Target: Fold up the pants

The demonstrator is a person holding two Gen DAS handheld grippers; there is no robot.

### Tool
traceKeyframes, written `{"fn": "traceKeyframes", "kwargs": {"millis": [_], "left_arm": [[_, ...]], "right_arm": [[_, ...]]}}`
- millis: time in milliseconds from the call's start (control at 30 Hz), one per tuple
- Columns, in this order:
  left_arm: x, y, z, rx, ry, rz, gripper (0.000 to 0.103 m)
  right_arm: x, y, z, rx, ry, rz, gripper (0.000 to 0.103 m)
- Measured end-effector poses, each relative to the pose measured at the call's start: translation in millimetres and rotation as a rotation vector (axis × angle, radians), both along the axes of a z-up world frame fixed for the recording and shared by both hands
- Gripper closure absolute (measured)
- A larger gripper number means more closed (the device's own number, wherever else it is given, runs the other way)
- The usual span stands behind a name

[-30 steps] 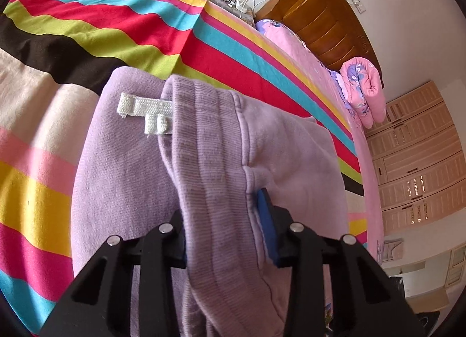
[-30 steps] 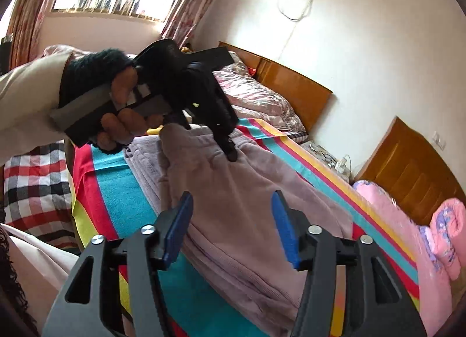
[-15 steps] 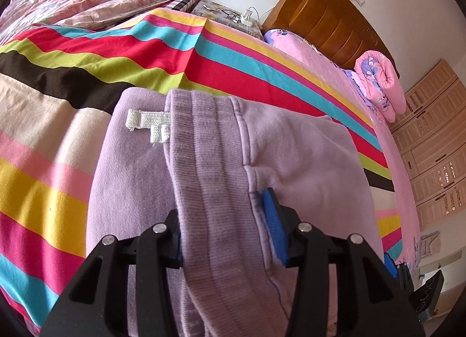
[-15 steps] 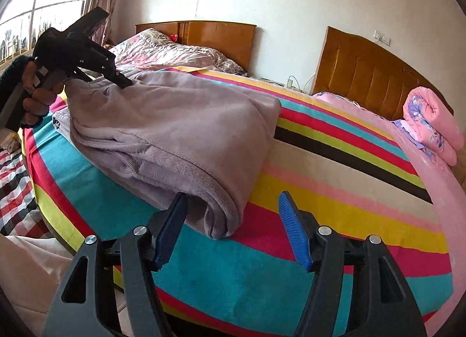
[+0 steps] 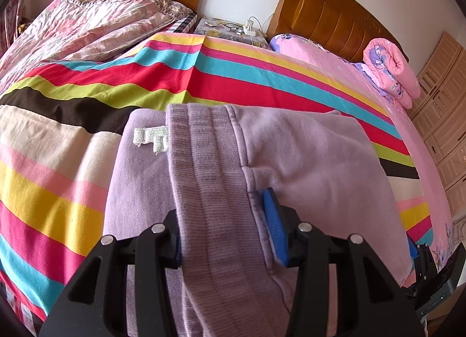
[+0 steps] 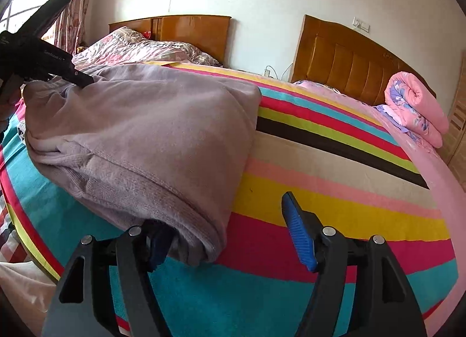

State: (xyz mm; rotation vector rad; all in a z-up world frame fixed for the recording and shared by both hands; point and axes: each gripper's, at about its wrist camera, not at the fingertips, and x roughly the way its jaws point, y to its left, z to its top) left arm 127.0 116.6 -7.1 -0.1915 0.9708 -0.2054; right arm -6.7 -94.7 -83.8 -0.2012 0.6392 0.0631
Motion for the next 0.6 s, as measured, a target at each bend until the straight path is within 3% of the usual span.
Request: {"fn": "traceKeyframes", "kwargs": {"millis": [233,333,433,533,567,600], "left_arm": [[-12,-2,12,0.027,-0.057,0.009,0.066],[-22,-1,31,0.038,-0.120,0.009,0.089],[-37,6,66,0.022,-0.218,-0.010,0.091],[-49,26,95,0.096,-0.322,0.037,0.094],[-50,35,99,0.170,-0.340,0.094,0.103],[-48,44,98,0.238,-0.343,0.140,0.103]], "right_arm": [[4,-4,1,0.027,0.014,-0.029,0.035],[5,-6,3,0.017,0.017,-0.048,0.035],[4,-8,11,0.004,-0.002,-0.092,0.033],[3,-3,13,-0.026,-0.007,-0.101,0.032],[1,-1,11,-0.035,-0.003,-0.105,0.032],[3,-1,6,-0.044,0.014,-0.118,0.032]]}}
